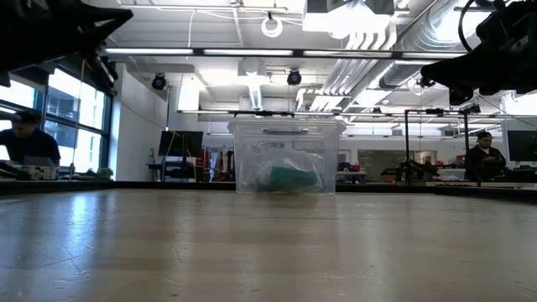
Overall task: Roll bandage
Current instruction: Return to Home Position
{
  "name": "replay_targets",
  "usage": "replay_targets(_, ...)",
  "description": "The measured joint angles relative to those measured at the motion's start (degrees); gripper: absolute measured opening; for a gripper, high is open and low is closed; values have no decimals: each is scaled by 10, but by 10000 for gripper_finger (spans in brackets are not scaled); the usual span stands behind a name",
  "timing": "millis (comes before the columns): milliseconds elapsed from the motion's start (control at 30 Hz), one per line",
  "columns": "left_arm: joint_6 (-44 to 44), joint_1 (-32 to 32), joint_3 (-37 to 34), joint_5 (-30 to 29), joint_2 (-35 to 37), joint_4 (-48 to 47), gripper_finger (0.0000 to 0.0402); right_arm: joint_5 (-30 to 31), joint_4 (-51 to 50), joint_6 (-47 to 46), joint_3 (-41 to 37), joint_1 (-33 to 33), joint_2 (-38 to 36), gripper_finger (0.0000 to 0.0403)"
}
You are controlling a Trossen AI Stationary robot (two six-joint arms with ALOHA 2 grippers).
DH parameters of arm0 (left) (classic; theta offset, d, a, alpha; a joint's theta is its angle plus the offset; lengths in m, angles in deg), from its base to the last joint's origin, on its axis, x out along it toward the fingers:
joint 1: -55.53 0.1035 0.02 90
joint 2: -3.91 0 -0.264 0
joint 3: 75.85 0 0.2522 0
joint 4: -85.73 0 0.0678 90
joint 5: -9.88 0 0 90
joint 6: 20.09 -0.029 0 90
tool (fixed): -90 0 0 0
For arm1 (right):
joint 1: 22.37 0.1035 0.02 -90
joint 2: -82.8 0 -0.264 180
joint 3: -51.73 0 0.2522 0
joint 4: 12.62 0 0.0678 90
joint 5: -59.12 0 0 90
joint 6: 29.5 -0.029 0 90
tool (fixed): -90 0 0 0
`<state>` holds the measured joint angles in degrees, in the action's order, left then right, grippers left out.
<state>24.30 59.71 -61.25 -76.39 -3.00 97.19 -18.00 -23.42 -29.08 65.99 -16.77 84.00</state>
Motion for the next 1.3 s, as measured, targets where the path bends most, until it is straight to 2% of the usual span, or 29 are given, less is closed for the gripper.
replay_targets(100, -239, -5, -1, 33, -6, -56, 5, 0, 0, 0, 0, 0, 0, 0)
replay_targets(267, -445, -15, -2, 30, -1, -130, 5, 0, 0, 0, 0, 0, 0, 0)
replay_targets(367, -514, -21, -2, 28, 29, -187, 5, 0, 0, 0, 0, 0, 0, 0)
replay_targets(467, -519, -21, -1, 21, 69, -236, 5, 0, 0, 0, 0, 0, 0, 0)
replay_targets(1300, -500, -42, -1, 9, 65, -241, 5, 0, 0, 0, 0, 0, 0, 0)
